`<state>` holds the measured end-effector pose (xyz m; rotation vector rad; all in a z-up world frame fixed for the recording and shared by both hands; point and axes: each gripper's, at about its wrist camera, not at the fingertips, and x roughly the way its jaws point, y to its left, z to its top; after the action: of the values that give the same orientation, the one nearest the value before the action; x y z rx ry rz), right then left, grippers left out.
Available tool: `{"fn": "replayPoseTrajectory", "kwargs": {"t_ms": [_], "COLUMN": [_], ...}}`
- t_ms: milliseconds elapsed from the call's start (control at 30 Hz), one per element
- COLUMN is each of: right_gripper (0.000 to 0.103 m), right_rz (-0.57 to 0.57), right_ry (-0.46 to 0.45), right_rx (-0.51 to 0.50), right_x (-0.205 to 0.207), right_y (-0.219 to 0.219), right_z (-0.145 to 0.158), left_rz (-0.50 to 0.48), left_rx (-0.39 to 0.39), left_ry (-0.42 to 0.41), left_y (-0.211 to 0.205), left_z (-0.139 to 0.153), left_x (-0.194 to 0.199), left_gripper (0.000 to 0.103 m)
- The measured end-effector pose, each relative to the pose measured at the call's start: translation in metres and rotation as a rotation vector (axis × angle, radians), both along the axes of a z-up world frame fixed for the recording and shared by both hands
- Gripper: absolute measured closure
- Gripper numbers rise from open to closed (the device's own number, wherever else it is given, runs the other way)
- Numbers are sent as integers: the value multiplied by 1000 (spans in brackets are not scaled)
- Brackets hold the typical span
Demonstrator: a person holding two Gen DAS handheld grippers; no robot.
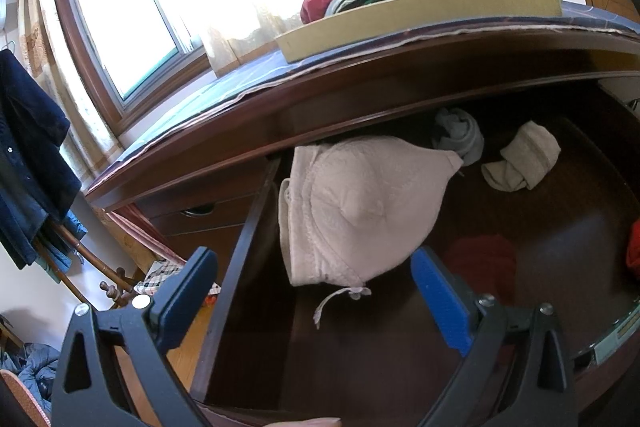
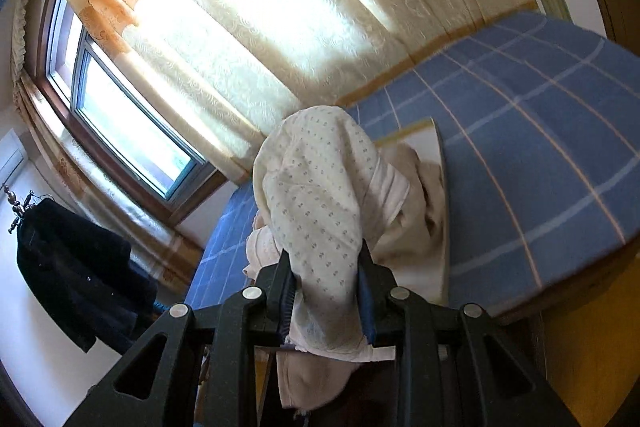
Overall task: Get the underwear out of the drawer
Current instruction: 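Carry the white dotted underwear to the tan tray and release it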
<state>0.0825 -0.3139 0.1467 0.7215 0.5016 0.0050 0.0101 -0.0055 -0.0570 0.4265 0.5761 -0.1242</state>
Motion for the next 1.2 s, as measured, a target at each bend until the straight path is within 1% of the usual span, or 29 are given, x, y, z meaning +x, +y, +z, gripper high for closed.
{"fn": "replayPoseTrajectory", "kwargs": {"t_ms": [133,267,367,433,500,600,700,867,1000,1133,1200], "right_gripper": [74,74,74,74,74,74,74,74,74,74,74], "right_rz": [4,22,25,15,28,27,5,-7,-7,9,15], "right_ry": [-20,-8,23,59,98,162,178,206,237,285,308], "right_rx": [-36,-54,-61,-80,-105,-108,-98,-130,-175,-259,-269], "right_x": [27,71,102,122,142,173,189,209,224,244,251], "right_y": [-3,-6,-6,-3,4,9,9,9,9,13,13], "right_z": [16,22,17,10,2,-14,-25,-31,-35,-43,-51], "left_rz": [0,0,0,0,-3,-5,-5,-5,-6,-6,-6], "left_rx": [0,0,1,0,1,1,1,2,2,2,2], "left_ry": [2,3,2,2,-1,-2,-3,2,2,4,5], "left_y": [0,0,0,0,0,0,-1,-1,-1,-1,-2], "left_z": [0,0,0,0,0,1,1,1,1,1,0], "left_x": [0,0,0,0,0,0,0,1,1,1,1], "left_gripper": [4,4,4,4,4,4,4,4,4,4,4]}}
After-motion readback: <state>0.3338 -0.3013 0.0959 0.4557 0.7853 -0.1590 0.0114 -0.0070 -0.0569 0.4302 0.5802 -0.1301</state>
